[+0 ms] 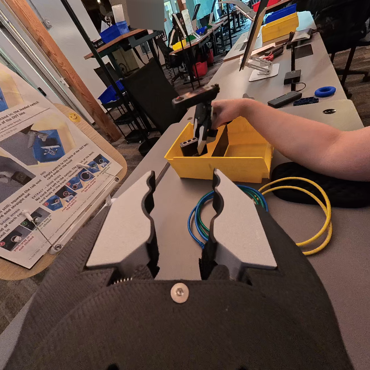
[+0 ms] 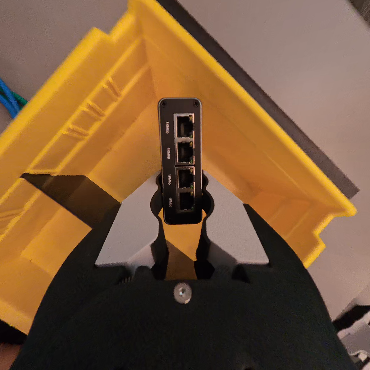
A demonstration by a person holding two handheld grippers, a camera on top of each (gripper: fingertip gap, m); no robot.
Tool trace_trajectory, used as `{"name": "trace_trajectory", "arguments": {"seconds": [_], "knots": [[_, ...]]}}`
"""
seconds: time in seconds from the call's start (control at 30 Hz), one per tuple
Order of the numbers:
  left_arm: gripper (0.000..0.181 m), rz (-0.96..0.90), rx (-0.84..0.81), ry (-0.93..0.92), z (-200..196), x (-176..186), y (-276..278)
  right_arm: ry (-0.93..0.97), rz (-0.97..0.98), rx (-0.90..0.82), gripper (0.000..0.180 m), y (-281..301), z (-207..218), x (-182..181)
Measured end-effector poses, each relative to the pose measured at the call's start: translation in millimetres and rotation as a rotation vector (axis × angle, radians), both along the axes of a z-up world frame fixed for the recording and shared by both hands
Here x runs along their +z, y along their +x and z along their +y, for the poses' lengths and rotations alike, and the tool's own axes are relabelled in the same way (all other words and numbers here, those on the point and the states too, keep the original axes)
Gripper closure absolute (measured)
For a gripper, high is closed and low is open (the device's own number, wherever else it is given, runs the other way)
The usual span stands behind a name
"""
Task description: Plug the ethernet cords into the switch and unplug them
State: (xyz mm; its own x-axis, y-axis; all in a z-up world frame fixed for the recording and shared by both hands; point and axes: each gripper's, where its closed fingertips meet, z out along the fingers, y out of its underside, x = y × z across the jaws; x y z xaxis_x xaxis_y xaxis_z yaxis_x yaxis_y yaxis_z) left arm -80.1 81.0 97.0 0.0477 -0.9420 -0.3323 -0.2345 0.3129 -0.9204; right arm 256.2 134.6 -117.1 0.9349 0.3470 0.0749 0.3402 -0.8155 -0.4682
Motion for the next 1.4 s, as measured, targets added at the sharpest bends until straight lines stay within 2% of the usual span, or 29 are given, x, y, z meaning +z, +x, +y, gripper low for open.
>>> {"name": "trace_trajectory", "arguments": {"seconds": [0.2,0.33,0.43,0.53,0.6,0.67,0.73,0.8,0.93,1.0,1.27,1.4], "knots": [[0.121,0.018,-0.012,-0.005,-0.3,-1.4,-3.0,-0.165,-0.077,-0.064,0.144,21.7,-10.9,-36.7],[0.117,0.012,0.012,-0.003,4.8,5.0,-13.2,-0.111,-0.044,-0.094,0.142,22.3,-10.0,-21.7],[0.112,-0.008,0.039,-0.001,8.8,14.9,-24.0,0.046,-0.128,-0.142,0.137,28.1,-7.1,27.8],[0.111,-0.034,0.079,0.029,13.7,27.7,-39.2,0.376,-0.234,-0.12,0.129,4.0,3.8,117.5],[0.112,-0.056,0.113,0.04,18.2,37.0,-51.4,0.659,-0.194,0.064,0.129,-61.5,9.6,177.4],[0.112,-0.087,0.136,0.042,21.1,46.6,-63.3,0.772,-0.071,0.308,0.136,-145.8,3.8,201.1],[0.113,-0.123,0.137,0.039,20.7,55.8,-73.0,0.642,-0.005,0.516,0.144,-216.4,-2.5,178.0],[0.114,-0.15,0.135,0.032,20.2,62.1,-80.0,0.504,-0.12,0.636,0.151,-257.0,3.3,134.9],[0.113,-0.162,0.11,0.02,16.2,64.5,-84.4,0.116,-0.33,0.642,0.15,-274.6,8.2,38.5],[0.112,-0.156,0.104,0.021,14.7,64.3,-85.2,0.055,-0.417,0.595,0.15,-263.6,14.9,18.3],[0.112,-0.167,0.078,0.028,9.9,68.7,-90.7,-0.168,-0.347,0.43,0.142,-241.4,16.8,-32.7],[0.113,-0.177,0.067,0.032,6.2,71.5,-91.1,-0.184,-0.278,0.291,0.143,-234.2,23.3,-32.1]]}}
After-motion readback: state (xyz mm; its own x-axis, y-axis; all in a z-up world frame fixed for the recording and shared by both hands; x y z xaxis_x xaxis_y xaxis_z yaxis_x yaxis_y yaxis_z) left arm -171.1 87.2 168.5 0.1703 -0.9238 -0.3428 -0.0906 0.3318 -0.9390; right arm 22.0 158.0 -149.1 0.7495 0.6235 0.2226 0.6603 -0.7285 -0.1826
